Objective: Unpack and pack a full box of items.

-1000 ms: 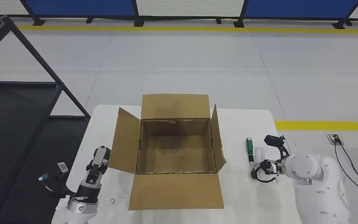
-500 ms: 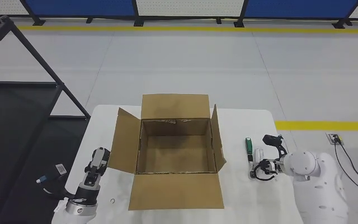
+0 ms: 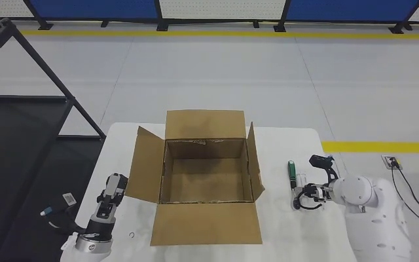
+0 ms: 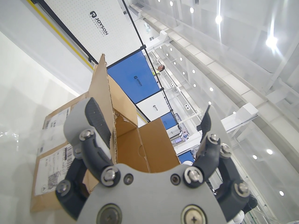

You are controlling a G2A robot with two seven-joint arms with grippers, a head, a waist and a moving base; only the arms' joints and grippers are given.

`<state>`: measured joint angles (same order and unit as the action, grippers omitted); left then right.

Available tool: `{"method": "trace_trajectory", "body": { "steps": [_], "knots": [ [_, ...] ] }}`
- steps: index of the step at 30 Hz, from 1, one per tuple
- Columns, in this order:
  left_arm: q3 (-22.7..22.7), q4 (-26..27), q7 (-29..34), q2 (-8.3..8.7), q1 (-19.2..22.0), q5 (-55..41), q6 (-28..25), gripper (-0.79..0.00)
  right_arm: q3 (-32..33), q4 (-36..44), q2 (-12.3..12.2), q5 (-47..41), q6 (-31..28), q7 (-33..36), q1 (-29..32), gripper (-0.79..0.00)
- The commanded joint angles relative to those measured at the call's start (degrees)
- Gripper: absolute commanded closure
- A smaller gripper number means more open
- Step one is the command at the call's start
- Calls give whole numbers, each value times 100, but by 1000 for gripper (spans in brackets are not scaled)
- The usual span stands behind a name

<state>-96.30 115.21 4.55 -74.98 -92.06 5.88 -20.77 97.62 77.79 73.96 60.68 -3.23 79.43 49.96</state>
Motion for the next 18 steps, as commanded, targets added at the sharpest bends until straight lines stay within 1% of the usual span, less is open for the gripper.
{"method": "trace_trajectory", "body": {
  "steps": [1, 3, 8, 13, 15, 18],
  "knots": [
    [3, 7, 2, 1, 4, -3, -6, -785, 2, 212, -13, -49, 49, -42, 84, -659],
    [4, 14, -1, 1, 4, 0, -12, -785, -16, 521, -25, -43, 168, -46, 204, -785],
    [-10, 37, -39, 1, -9, 6, -33, -785, -150, 1476, -46, 50, 482, 46, 513, -785],
    [-53, 97, -94, 1, -51, -2, -79, -785, -258, 2464, -56, -40, 665, -90, 864, -785],
    [-87, 132, -123, 1, -84, -23, -116, -785, -299, 2815, -57, -244, 570, -236, 1003, -785],
    [-160, 176, -177, 1, -138, -103, -184, -785, -374, 3227, -67, -638, 198, -465, 1176, -785]
  ]
}}
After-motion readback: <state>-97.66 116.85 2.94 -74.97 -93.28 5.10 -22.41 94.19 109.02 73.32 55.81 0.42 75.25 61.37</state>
